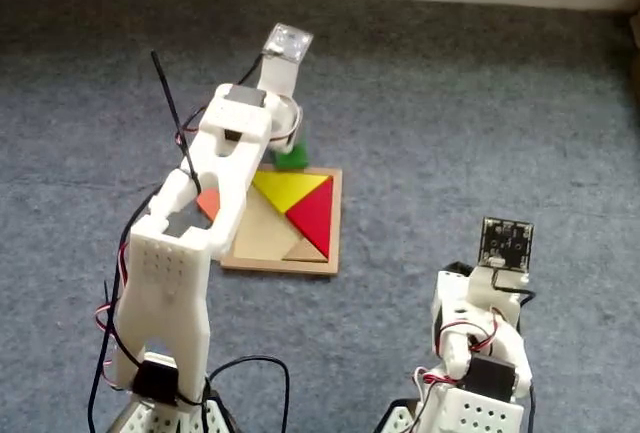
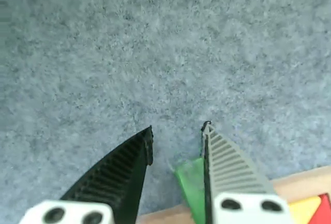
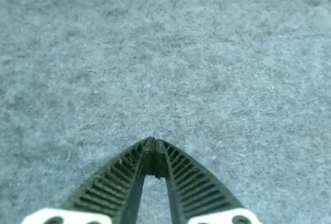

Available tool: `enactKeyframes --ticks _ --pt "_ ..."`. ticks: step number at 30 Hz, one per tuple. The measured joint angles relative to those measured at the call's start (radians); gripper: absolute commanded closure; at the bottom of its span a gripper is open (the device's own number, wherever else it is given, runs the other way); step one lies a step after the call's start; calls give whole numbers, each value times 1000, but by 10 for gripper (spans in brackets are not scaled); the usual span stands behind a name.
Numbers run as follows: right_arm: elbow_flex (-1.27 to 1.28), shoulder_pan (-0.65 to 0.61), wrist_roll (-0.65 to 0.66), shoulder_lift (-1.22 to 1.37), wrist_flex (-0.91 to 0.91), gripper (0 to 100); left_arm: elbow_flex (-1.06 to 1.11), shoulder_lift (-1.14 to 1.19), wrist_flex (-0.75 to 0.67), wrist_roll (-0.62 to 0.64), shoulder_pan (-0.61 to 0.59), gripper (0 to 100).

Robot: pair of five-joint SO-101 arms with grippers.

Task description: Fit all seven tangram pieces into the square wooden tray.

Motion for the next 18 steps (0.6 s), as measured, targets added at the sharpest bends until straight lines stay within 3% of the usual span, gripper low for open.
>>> enactKeyframes --ticks 5,18 --pt "0 0 0 0 0 992 -9 -2 106 -71 0 842" --pt "0 0 0 0 0 992 -112 -41 370 -78 54 843"
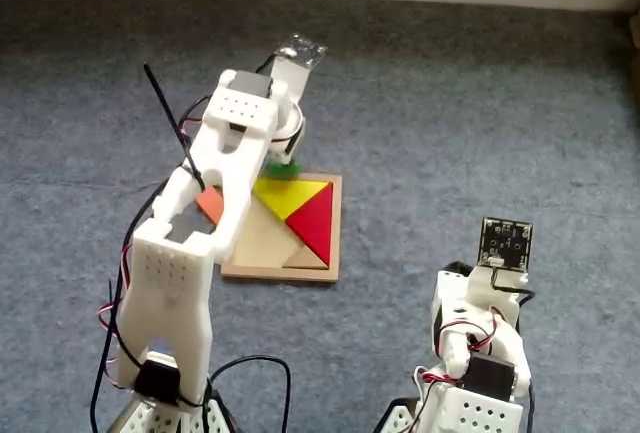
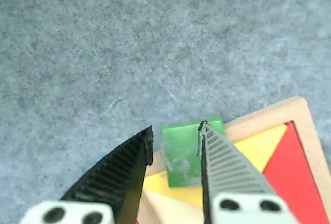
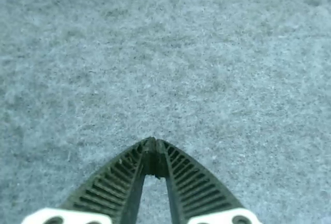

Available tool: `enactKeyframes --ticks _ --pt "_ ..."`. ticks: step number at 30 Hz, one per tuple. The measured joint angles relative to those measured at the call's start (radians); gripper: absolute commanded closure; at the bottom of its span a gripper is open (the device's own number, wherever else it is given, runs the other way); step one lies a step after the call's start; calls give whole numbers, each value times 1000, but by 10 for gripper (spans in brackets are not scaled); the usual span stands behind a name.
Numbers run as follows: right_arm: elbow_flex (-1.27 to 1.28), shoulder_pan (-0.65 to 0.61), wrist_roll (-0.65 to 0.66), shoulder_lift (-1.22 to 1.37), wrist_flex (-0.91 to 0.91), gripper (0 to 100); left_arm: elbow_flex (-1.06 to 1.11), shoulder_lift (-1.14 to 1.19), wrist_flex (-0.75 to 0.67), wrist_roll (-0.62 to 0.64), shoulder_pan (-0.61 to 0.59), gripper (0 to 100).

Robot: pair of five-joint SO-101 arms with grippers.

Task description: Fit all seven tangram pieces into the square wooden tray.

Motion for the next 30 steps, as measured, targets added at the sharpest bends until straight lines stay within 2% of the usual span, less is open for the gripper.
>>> enactKeyframes --ticks 11,14,18,30 --pt "0 0 0 0 0 992 0 -21 170 -3 86 843" --pt "0 0 0 0 0 992 0 -21 184 -3 86 848" --pt "0 0 0 0 0 992 0 -21 199 -3 86 908" --pt "0 0 0 0 0 992 68 -43 199 -5 86 916"
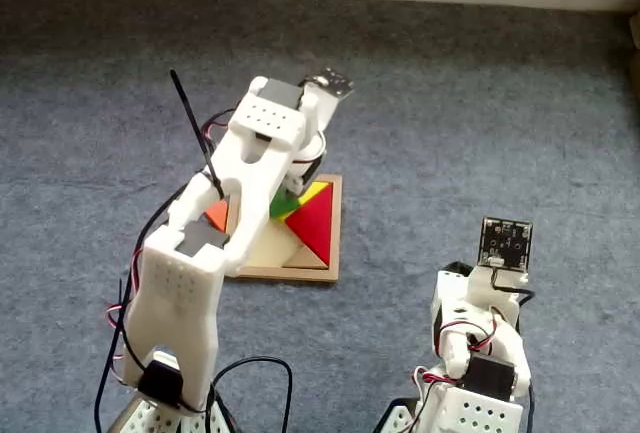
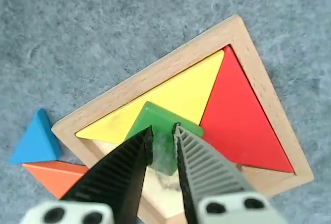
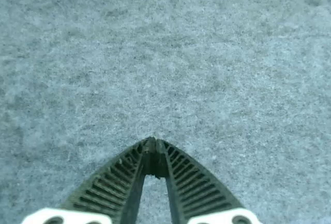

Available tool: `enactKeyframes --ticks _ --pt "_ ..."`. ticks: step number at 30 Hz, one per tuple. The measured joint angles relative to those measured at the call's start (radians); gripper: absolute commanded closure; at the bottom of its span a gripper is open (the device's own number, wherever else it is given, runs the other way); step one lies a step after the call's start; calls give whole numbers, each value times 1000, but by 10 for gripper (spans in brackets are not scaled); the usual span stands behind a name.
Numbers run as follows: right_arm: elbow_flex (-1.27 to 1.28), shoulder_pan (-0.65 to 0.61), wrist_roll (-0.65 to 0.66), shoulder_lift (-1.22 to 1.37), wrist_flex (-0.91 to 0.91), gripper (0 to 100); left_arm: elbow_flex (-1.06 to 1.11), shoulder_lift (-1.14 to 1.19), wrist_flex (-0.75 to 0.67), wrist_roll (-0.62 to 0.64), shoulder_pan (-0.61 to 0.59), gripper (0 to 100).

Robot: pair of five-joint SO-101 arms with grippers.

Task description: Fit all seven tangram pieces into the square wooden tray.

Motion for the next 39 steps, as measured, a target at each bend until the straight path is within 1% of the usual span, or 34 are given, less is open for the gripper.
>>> enactKeyframes --ticks 4,8,13,16,20,23,31,34,39 --pt "0 0 0 0 0 992 15 -8 2 6 2 916" --pt "0 0 0 0 0 992 58 -35 2 54 11 916" --pt "0 0 0 0 0 992 218 -150 -5 83 69 914" --pt "0 0 0 0 0 992 351 -256 -80 107 89 912" --pt "0 0 0 0 0 992 529 -364 -198 117 83 912" --pt "0 0 0 0 0 992 606 -414 -250 117 83 912" --pt "0 0 0 0 0 992 644 -519 -265 117 17 913" --pt "0 0 0 0 0 992 698 -545 -269 117 0 913" --pt "0 0 0 0 0 992 804 -560 -269 117 6 912"
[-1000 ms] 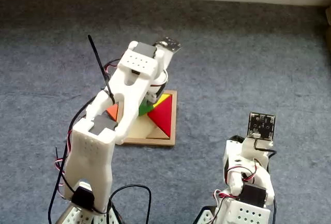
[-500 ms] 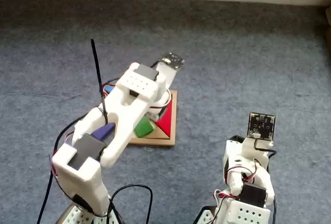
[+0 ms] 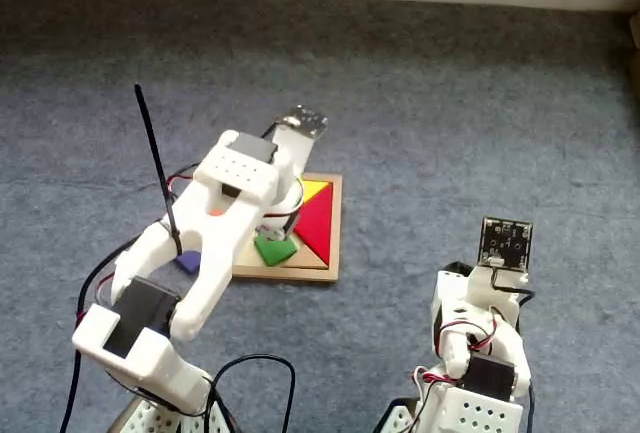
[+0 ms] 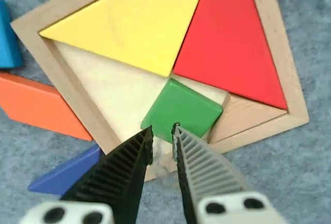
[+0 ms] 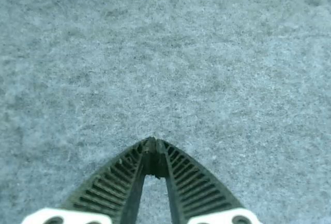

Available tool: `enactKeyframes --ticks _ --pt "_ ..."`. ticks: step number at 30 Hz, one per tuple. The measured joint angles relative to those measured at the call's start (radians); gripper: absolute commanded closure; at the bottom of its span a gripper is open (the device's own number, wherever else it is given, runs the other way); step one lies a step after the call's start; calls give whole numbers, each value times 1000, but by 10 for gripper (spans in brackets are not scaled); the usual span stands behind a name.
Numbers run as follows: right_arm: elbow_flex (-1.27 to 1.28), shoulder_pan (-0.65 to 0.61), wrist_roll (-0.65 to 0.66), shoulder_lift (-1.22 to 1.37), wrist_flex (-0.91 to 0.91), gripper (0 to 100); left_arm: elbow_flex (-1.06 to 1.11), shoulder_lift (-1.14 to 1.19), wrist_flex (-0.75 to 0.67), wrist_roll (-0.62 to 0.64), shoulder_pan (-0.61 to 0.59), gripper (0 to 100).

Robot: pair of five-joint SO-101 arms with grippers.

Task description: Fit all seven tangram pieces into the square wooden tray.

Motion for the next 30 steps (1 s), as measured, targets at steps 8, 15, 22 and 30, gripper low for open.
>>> enactKeyframes --ticks 8,15,22,30 --pt "0 0 0 0 0 992 110 -5 -137 3 5 912" --pt "0 0 0 0 0 992 118 -11 -201 3 86 912" --pt "0 0 0 0 0 992 118 -11 -229 68 133 912" --pt "0 0 0 0 0 992 124 -124 -229 74 140 912"
